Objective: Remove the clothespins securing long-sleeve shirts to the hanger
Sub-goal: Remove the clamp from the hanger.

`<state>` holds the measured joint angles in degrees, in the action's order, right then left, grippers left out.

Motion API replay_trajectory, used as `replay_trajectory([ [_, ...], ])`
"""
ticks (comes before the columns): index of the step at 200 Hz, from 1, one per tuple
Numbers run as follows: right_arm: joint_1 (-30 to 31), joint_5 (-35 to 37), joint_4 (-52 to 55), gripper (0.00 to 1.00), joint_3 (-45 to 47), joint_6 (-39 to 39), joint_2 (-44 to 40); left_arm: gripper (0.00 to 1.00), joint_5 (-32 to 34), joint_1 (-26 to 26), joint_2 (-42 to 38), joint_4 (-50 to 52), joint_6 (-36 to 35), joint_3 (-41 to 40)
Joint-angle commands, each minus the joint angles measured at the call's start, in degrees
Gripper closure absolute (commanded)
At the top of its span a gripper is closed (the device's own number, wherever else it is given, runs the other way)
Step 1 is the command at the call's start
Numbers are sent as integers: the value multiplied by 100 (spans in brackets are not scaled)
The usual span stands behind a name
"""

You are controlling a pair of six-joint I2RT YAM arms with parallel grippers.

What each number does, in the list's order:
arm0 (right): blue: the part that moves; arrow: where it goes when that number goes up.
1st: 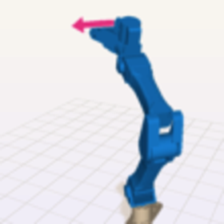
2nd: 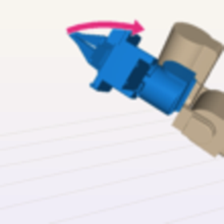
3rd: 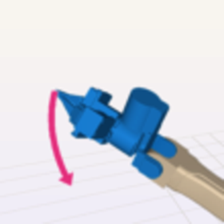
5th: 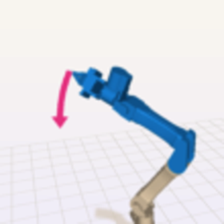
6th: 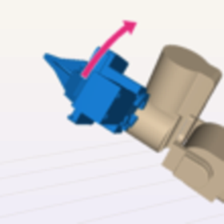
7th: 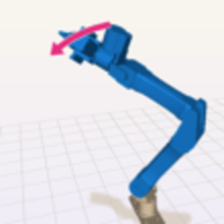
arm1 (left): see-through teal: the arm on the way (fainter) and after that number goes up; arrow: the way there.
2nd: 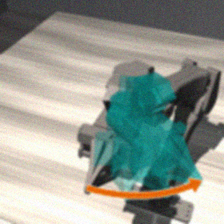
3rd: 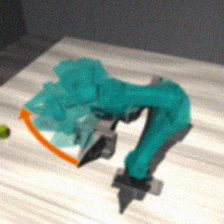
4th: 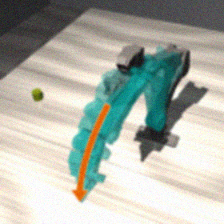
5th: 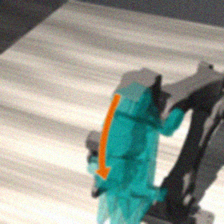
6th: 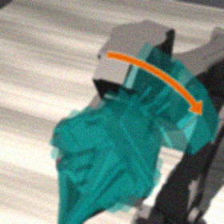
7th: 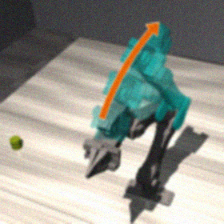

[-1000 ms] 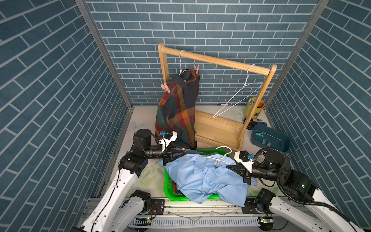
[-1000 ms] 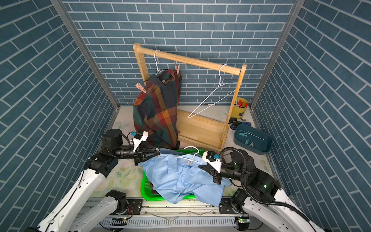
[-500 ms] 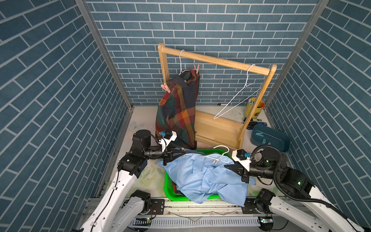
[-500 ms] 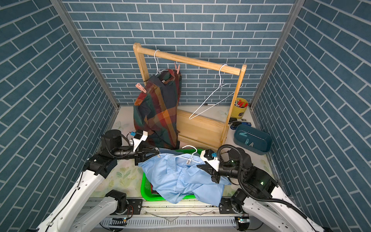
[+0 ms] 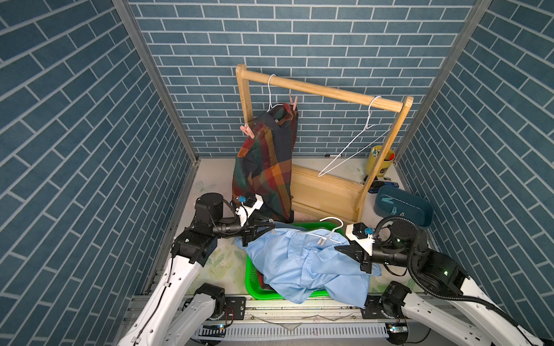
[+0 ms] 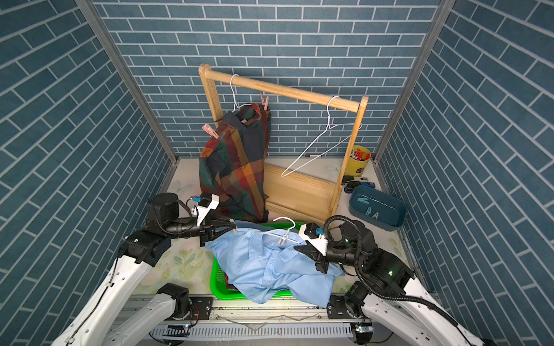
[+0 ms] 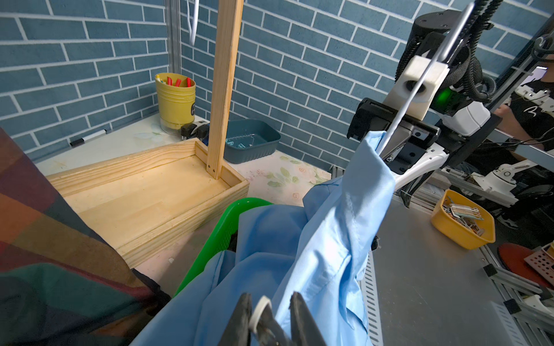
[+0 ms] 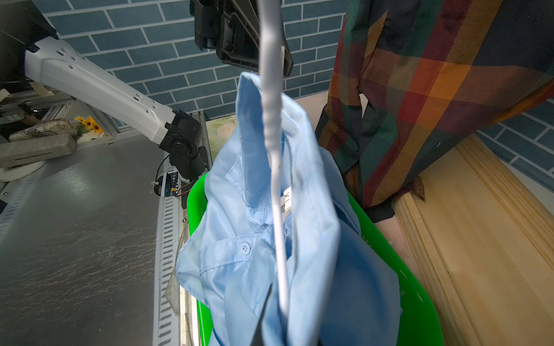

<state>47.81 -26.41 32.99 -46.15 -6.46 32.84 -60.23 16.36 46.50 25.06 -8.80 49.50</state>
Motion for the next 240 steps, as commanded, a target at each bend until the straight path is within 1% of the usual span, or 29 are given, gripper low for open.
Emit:
replay_trajectory([
  [1, -18, -109, -74, 100, 88, -172, 40, 100, 101, -36, -50, 183, -186, 257],
  [26, -15, -127, -86, 100, 88, -172, 176, 100, 213, -36, -38, 333, -297, 468],
  [44, -22, -101, -104, 100, 65, -214, 313, 100, 573, -36, -49, 624, -548, 605],
  [63, -27, -136, -230, 100, 36, -224, 355, 100, 849, -28, 25, 722, -631, 478],
  [75, -35, -131, -333, 100, 10, -208, 324, 100, 974, -30, -8, 476, -483, 298],
  [94, -35, -251, -220, 100, -117, -155, 399, 100, 1386, -28, -95, -113, -203, -24],
  [125, -35, -303, -12, 100, -66, -38, 301, 100, 1795, -28, 77, -859, 148, -190],
  [146, -35, -181, 4, 100, 7, 22, 141, 100, 1782, -28, 99, -1057, 196, -157],
  [166, -35, -145, 121, 100, 40, -10, 138, 100, 1823, -58, 119, -802, 3, 7],
  [192, -35, -26, 124, 100, 132, -1, 38, 100, 1831, -124, 24, -591, -33, -14],
  [240, -61, 356, 339, 100, 141, -48, -292, 100, 2054, -248, -413, -430, -5, -271],
])
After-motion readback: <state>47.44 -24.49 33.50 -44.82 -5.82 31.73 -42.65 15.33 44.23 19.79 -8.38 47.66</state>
